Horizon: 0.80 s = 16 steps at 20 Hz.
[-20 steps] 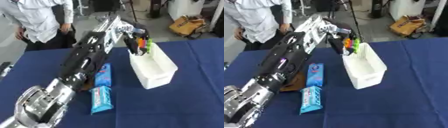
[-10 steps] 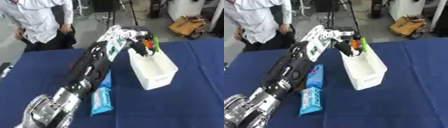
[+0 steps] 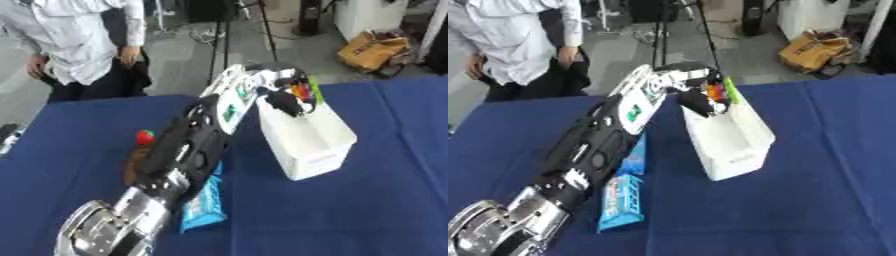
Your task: Pick up objects on the table and place them in the box.
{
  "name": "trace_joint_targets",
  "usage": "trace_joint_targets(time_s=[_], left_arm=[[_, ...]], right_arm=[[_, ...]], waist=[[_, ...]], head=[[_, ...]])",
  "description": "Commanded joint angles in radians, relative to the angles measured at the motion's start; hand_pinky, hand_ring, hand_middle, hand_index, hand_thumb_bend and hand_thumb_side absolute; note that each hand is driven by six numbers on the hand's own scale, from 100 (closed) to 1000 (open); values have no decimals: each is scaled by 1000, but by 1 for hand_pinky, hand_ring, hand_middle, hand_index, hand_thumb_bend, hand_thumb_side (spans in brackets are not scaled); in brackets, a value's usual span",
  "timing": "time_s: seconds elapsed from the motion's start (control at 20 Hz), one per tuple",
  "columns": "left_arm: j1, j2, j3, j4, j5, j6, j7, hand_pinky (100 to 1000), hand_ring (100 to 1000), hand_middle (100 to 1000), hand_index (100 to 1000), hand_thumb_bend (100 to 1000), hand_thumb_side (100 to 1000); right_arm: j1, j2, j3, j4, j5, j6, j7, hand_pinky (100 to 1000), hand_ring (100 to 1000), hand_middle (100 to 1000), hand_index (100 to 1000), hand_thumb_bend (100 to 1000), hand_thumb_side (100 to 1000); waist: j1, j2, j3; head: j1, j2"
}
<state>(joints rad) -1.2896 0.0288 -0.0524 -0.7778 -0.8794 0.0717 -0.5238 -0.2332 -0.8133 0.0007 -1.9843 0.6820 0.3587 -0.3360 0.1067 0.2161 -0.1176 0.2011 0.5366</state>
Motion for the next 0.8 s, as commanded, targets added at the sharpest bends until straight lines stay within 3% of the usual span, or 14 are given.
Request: trace_joint_targets(time_s=[0.05,0.35,0.45,0.6,0.8], left_arm=[[-13,1,19,-3,25,19,43,955,354,352,497,100,443],[-10,-11,22,25,-1,47,76,963,388,392,552,100,442],[-9,-14,23,31,-8,40,76,974,474,472,690,100,480],[-8,-17,24,37,-12,21,67,986,597,564,765,100,512],[-11,-19,26,42,-27,9,57,996,665,615,813,100,535]], right_arm=[[-11,-16,-10,-16,-9,-2,-3,869,916,817,765,100,1000],[-14,-15,-10,-16,-11,-5,-6,869,916,816,763,100,1000],[-14,-14,-9,-16,-11,-5,-7,869,916,815,763,100,1000],[-14,-14,-10,-16,-13,-5,-8,869,916,815,763,100,1000],[-15,-15,-10,-16,-14,-7,-10,869,915,814,762,100,1000]], waist=[[-13,-13,-3],[-13,-11,-11],[-13,-11,-12],[-12,-10,-12],[-11,-10,-13]], head=[[4,-14],[10,-20],[11,-21],[11,-21],[11,-20]])
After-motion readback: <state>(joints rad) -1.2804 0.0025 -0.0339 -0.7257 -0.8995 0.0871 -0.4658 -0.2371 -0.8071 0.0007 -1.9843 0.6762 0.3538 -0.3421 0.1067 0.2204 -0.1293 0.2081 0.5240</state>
